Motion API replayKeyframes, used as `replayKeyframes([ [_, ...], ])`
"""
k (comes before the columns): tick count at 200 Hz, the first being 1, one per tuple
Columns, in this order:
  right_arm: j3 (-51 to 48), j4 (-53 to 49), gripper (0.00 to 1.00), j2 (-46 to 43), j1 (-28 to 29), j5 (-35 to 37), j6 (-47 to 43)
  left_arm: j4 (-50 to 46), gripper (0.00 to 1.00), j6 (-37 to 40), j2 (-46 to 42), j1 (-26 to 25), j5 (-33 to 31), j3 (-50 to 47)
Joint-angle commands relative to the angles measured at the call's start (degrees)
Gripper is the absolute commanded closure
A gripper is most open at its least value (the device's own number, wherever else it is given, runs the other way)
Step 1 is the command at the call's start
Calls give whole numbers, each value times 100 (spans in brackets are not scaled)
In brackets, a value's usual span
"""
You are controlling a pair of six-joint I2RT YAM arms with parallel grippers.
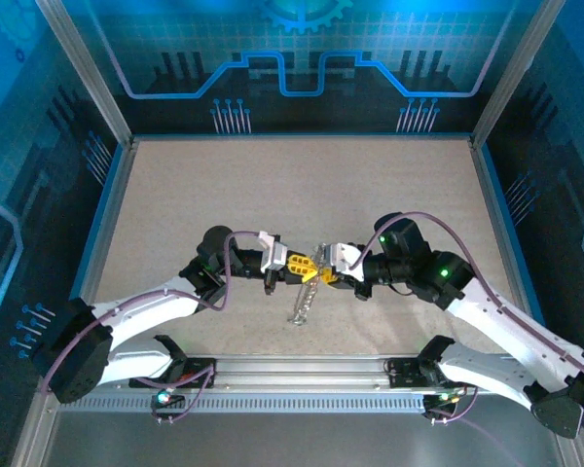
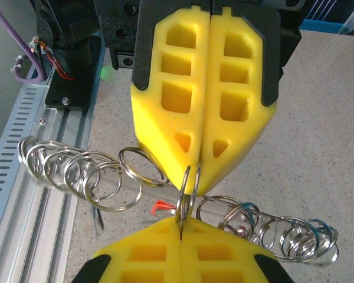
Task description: Put the keys on the keyring
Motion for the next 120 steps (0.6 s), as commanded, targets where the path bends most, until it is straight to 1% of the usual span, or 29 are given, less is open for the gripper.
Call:
replayKeyframes([
  [1,5,120,88,36,-19,-315,58,519,100,-136,21,36,-97,16],
  [32,-78,353,86,-88,-21,-324,130,594,100,-167,46,39,-142,-28],
  [88,-140,652,86,-168,-44,-367,294,778,100,-263,108,40,-203,-107],
  [93,-289,685,86,-175,-38,-368,308,783,100,-263,108,39,-208,-112],
  [120,-382,856,87,-253,-45,-309,396,800,100,-263,109,42,-232,-142],
])
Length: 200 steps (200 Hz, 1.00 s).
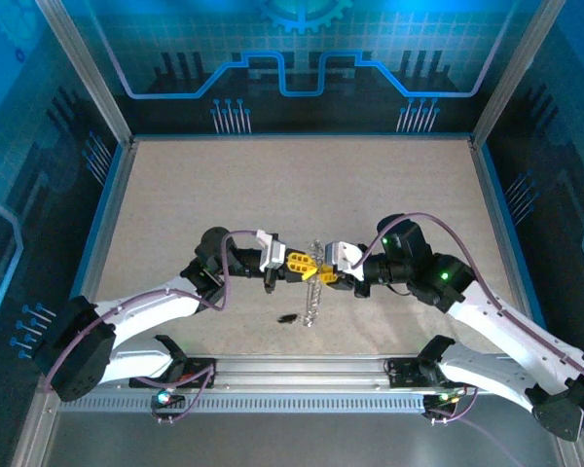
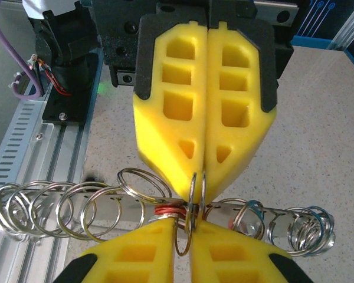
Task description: Put the keys on the keyring
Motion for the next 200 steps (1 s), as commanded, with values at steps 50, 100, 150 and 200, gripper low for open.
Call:
replayKeyframes([
  [50,-292,559,85,-217,-35,-165,333,367,100,-51,51,23,-233,-94],
  [100,-484,783,85,-408,-81,-81,524,390,100,-11,33,17,-316,-138],
  [150,-599,1008,83,-450,-113,-91,652,438,100,4,42,13,-390,-174],
  [200,-623,1125,78,-378,-118,-128,708,525,100,-25,78,12,-402,-182],
])
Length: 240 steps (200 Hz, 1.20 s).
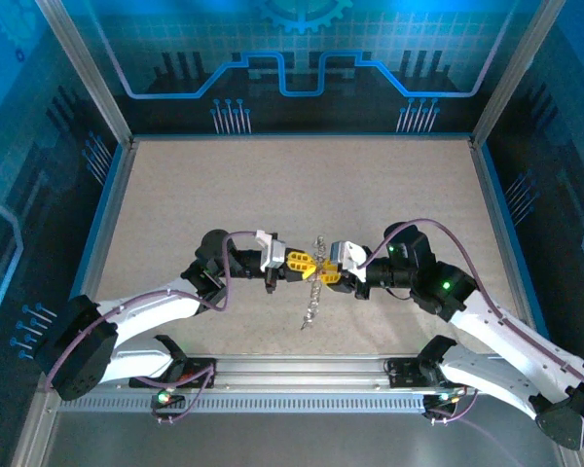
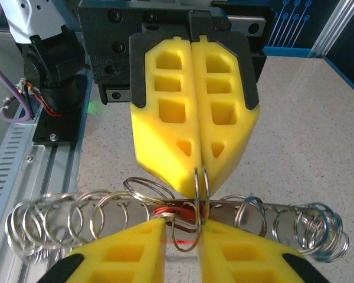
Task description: Put the keys on the keyring
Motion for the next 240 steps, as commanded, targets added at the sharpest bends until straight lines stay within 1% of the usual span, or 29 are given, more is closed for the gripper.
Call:
replayKeyframes([
  [1,-45,313,78,-11,-40,-143,113,360,100,34,45,17,-106,-67],
  [77,-122,514,78,-67,-111,-135,228,444,100,63,106,16,-95,-84],
  [111,-123,564,84,-63,-160,-182,289,560,100,45,150,11,-77,-84],
  [126,-154,623,85,-81,-176,-188,306,616,100,28,184,12,-76,-84],
  [144,-203,748,83,-116,-207,-195,386,690,100,4,218,18,-62,-84],
  [183,-233,832,82,-125,-265,-275,460,849,100,-43,278,11,-51,-92],
  [197,-262,871,78,-147,-281,-284,487,889,100,-51,299,20,-55,-93],
  [206,-289,915,77,-171,-296,-282,510,909,100,-51,313,20,-56,-93],
  [213,-304,942,78,-186,-318,-295,537,931,100,-52,326,12,-53,-93],
  [228,-304,939,84,-178,-378,-426,573,996,100,-66,348,11,-70,-101],
  [240,-290,859,86,-145,-389,-470,541,1042,100,-86,364,17,-80,-88],
])
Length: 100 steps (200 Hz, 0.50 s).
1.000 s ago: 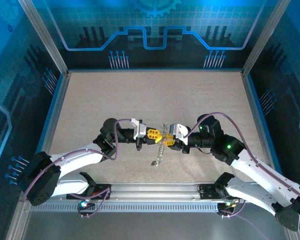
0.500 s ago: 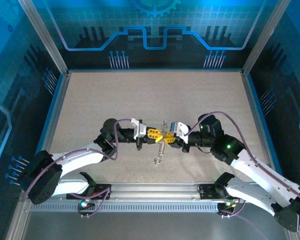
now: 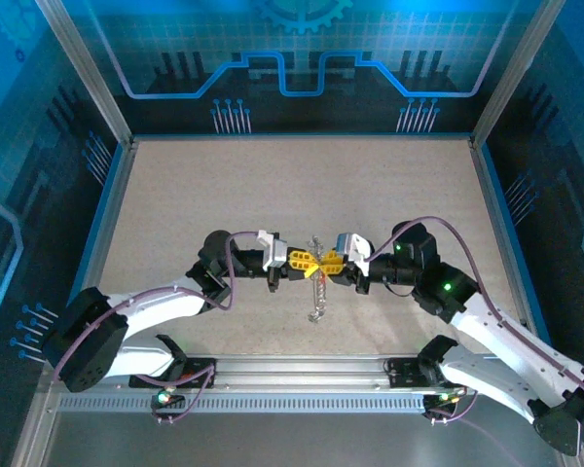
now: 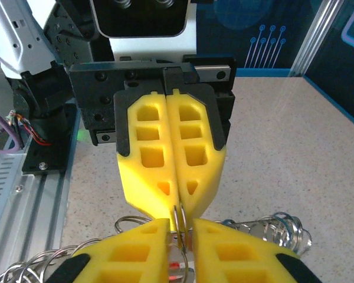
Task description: Put the keys on the keyring
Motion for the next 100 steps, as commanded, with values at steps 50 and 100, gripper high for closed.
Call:
replayKeyframes([
  [50,-132,-57,78,-31,-169,-228,-5,666,100,-121,38,15,-3,-31],
  [100,-183,-53,82,-71,-251,-368,17,823,100,-216,120,11,51,-14],
])
